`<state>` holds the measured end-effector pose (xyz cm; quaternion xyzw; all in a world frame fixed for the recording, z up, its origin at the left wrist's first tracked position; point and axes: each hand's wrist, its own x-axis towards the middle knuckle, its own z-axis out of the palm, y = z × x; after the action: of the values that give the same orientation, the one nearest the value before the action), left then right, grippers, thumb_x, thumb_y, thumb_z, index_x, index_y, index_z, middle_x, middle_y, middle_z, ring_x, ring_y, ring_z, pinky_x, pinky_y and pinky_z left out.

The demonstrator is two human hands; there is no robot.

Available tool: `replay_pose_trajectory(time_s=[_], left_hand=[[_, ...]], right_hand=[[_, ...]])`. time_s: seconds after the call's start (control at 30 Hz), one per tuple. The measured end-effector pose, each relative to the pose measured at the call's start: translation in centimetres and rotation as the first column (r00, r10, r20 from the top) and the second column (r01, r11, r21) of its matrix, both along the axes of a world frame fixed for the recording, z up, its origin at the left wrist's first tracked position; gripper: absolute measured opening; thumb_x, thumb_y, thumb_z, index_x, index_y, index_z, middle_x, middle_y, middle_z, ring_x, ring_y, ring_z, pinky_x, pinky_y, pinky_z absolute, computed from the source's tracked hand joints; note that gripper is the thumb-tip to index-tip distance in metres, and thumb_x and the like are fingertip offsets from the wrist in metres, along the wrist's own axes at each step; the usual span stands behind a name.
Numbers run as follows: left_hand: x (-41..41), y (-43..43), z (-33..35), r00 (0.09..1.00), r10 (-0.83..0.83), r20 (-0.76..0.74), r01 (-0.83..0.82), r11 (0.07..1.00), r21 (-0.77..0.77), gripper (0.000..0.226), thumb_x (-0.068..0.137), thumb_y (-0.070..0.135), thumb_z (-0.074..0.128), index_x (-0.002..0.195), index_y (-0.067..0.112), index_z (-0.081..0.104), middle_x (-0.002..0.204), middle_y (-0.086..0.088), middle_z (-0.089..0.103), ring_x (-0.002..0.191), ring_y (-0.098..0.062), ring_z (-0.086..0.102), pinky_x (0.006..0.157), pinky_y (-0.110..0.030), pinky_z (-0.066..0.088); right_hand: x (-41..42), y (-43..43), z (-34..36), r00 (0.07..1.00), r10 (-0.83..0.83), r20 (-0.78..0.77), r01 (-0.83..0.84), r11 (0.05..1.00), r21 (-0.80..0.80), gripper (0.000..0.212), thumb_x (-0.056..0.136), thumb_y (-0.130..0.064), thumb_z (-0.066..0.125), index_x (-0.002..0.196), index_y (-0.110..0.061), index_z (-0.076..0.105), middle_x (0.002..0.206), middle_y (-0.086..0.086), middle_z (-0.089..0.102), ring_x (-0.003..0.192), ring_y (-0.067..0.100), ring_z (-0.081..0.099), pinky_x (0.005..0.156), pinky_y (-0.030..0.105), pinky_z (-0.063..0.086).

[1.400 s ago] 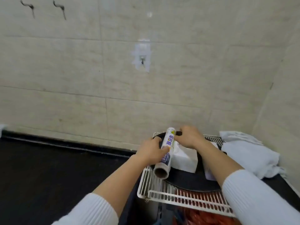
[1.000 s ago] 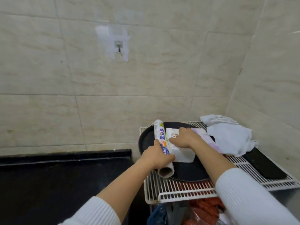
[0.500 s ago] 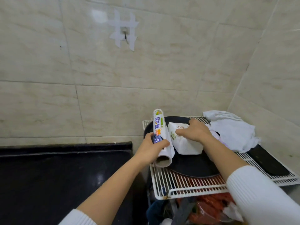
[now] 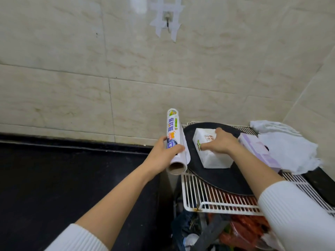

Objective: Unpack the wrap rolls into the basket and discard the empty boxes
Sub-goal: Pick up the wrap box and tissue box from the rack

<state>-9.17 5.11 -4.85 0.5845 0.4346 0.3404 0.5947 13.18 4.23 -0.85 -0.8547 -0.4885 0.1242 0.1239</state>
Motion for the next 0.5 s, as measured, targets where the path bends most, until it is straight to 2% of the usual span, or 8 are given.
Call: replay_pose_trajectory(time_s=[0.17,0.23,0.37,0.43,0.5], left_hand=[[-0.8,-0.1,0.0,0.998,0.04,0.042,-0.041,0.999,0.017,0.071,0.08,0.037,0.072,0.139,0.028,0.035,0.116,0.0,0.065,0.086,-0.011,0.071,0.058,-0.018,0.054],[-2.5,0.1,-0.1,0.993,0.102,0.065,-0.105,0.993,0.045,0.07,0.079,0.036,0.073,0.139,0.031,0.036,0.109,0.005,0.066,0.081,-0.009,0.072,0.061,-0.02,0.056],[-8.9,0.3,-2.2,0.961,0.261,0.09,-0.269,0.958,0.099,0.071,0.076,0.035,0.075,0.136,0.038,0.037,0.104,0.018,0.064,0.079,0.001,0.07,0.058,-0.014,0.054],[-12.9,-0.2,-4.1,0.943,0.327,0.054,-0.332,0.937,0.111,0.075,0.075,0.038,0.076,0.137,0.042,0.034,0.108,0.022,0.061,0.085,0.004,0.068,0.062,-0.017,0.056],[-16.5,-0.9,-6.5,0.924,0.381,-0.008,-0.379,0.921,0.094,0.078,0.076,0.039,0.075,0.139,0.045,0.03,0.114,0.024,0.058,0.09,0.003,0.067,0.074,-0.026,0.058]], right_hand=[[-1.5,0.3,1.9,0.998,0.024,-0.065,-0.016,0.994,0.11,0.093,0.055,-0.053,0.075,0.136,-0.019,0.042,0.127,0.007,0.059,0.11,0.03,0.057,0.079,0.035,0.046],[-3.5,0.7,3.3,0.983,0.095,-0.159,-0.064,0.98,0.188,0.098,0.054,-0.052,0.075,0.141,-0.023,0.039,0.124,0.003,0.057,0.105,0.027,0.059,0.08,0.035,0.049],[-10.5,2.3,4.1,0.905,0.302,-0.299,-0.205,0.927,0.315,0.098,0.054,-0.053,0.074,0.141,-0.029,0.037,0.1,-0.012,0.05,0.081,0.008,0.056,0.059,0.027,0.042],[-14.8,3.4,2.7,0.863,0.368,-0.346,-0.258,0.91,0.326,0.095,0.055,-0.051,0.074,0.14,-0.03,0.037,0.091,-0.019,0.049,0.079,0.003,0.055,0.059,0.027,0.043],[-19.0,4.4,-0.2,0.83,0.39,-0.398,-0.292,0.913,0.285,0.093,0.057,-0.049,0.074,0.14,-0.029,0.037,0.1,-0.013,0.056,0.088,0.014,0.06,0.069,0.031,0.048]])
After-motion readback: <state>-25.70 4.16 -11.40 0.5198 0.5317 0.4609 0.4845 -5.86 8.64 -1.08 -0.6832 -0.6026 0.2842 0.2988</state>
